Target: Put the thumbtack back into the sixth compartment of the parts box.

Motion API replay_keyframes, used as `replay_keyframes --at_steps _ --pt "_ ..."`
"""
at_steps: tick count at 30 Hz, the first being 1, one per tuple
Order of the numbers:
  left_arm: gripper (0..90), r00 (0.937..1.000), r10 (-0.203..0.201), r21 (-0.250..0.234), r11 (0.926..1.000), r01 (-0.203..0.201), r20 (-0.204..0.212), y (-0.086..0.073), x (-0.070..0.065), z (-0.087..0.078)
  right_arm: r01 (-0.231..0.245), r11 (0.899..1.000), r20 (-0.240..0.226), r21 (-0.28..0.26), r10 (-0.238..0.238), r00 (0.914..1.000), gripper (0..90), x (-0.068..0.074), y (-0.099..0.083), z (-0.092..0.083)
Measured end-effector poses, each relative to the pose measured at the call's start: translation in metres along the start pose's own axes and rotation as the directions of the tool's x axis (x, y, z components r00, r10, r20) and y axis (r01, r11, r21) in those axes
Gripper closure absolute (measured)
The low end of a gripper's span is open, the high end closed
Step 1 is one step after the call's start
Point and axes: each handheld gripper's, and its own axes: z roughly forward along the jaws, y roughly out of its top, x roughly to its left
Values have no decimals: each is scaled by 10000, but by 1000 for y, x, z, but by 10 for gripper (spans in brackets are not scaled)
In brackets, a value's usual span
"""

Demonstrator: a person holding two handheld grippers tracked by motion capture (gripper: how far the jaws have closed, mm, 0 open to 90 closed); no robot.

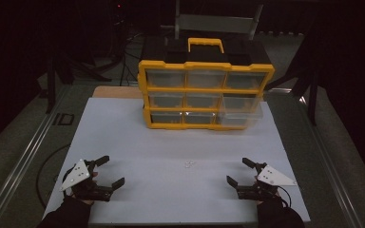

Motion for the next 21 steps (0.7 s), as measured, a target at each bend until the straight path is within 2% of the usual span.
replay_keyframes --at_steps 1,6,9,11,21 --pt "0 10000 68 -9 10000 -68 -33 0 0 0 22 10000 10 -30 -22 10000 101 1 0 0" --pt "0 10000 -89 55 9999 89 11 0 1 1 219 9997 1 75 -219 9998 101 4 0 0" --pt "0 10000 4 91 10000 -4 0 1 0 1 330 9993 97 168 -332 9994 101 3 0 0" --pt "0 10000 -14 120 9999 14 -15 1 0 1 179 9997 39 154 -180 9998 101 3 -1 1" --pt "0 10000 -78 69 9999 78 16 0 1 0 170 9999 120 17 -170 9998 101 5 0 1"
